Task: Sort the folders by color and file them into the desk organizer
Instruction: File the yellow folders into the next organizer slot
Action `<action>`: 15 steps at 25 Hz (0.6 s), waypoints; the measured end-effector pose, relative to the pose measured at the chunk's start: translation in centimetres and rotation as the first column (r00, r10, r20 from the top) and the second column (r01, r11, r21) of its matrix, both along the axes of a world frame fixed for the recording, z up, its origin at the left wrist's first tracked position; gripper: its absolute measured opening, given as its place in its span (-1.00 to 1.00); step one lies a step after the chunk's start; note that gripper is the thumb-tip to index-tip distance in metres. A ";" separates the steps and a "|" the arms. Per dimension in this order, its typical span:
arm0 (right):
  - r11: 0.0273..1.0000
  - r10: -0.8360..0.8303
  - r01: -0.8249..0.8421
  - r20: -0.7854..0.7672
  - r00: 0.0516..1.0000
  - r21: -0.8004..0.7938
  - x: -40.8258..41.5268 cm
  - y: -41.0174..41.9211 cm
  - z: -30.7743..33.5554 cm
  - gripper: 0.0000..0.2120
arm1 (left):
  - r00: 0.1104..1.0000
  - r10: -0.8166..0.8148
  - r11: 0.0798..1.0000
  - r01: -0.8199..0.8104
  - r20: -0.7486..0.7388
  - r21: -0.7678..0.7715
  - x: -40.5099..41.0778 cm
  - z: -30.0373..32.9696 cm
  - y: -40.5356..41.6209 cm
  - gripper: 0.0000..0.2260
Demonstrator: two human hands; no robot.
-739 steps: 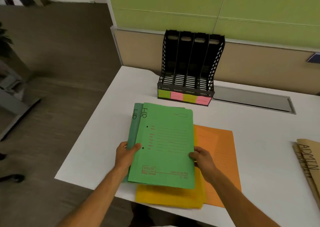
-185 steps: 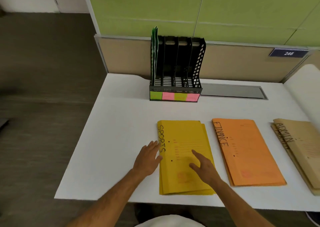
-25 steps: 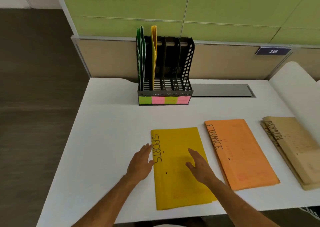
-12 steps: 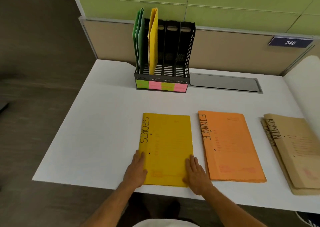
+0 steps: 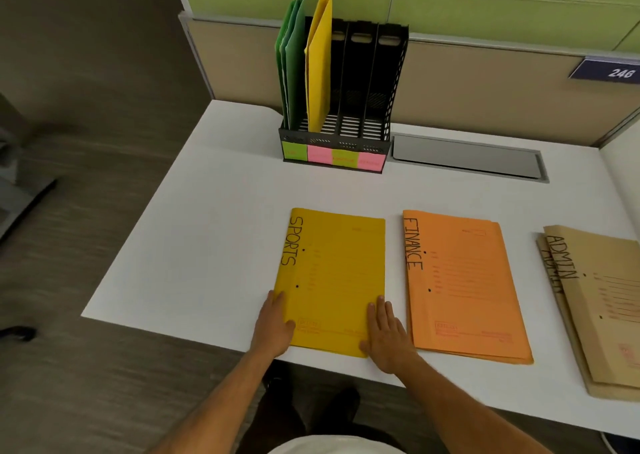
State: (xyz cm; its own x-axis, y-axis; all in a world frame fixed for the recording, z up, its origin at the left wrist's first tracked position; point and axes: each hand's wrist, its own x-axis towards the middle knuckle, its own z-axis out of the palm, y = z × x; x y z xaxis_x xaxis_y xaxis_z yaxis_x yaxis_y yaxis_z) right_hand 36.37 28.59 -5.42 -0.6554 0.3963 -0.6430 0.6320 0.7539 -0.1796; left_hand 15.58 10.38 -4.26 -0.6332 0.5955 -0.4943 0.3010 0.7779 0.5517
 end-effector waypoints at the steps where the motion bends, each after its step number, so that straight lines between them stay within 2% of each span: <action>1: 1.000 0.003 -0.003 0.002 1.000 -0.003 0.0 0.0 0.1 -0.14 | 0.997 0.066 0.997 -0.067 0.037 0.035 -0.1 0.3 0.3 -0.34; 3: 1.000 0.015 -0.015 0.001 1.000 -0.011 0.0 0.1 0.1 -0.14 | 0.976 0.189 0.975 -0.199 0.108 0.094 -0.6 0.8 0.8 -0.35; 6: 1.000 0.027 -0.027 0.000 1.000 -0.011 0.0 0.3 0.1 -0.15 | 0.942 0.286 0.942 -0.310 0.176 0.127 -1.5 1.5 1.2 -0.36; 10: 0.999 0.040 -0.040 -0.001 0.999 -0.005 -0.1 0.3 0.2 -0.16 | 0.822 0.429 0.854 -0.505 0.375 0.129 -2.4 2.1 0.9 -0.36; 13: 0.999 0.040 -0.040 -0.004 0.999 -0.012 -0.1 0.4 0.5 -0.17 | 0.731 0.465 0.804 -0.585 0.500 0.108 -3.1 2.2 0.6 -0.35; 15: 0.999 0.037 -0.038 -0.017 0.999 -0.017 0.0 0.5 0.6 -0.18 | 0.733 0.421 0.822 -0.557 0.534 0.116 -3.2 2.5 0.5 -0.42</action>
State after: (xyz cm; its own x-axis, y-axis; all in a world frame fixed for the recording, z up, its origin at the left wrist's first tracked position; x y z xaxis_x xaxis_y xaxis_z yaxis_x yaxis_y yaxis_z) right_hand 36.41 29.06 -4.86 -0.6799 0.3601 -0.6388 0.6003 0.7736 -0.2028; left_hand 12.34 10.85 -1.77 -0.6029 0.4126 -0.6828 -0.4280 0.5551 0.7133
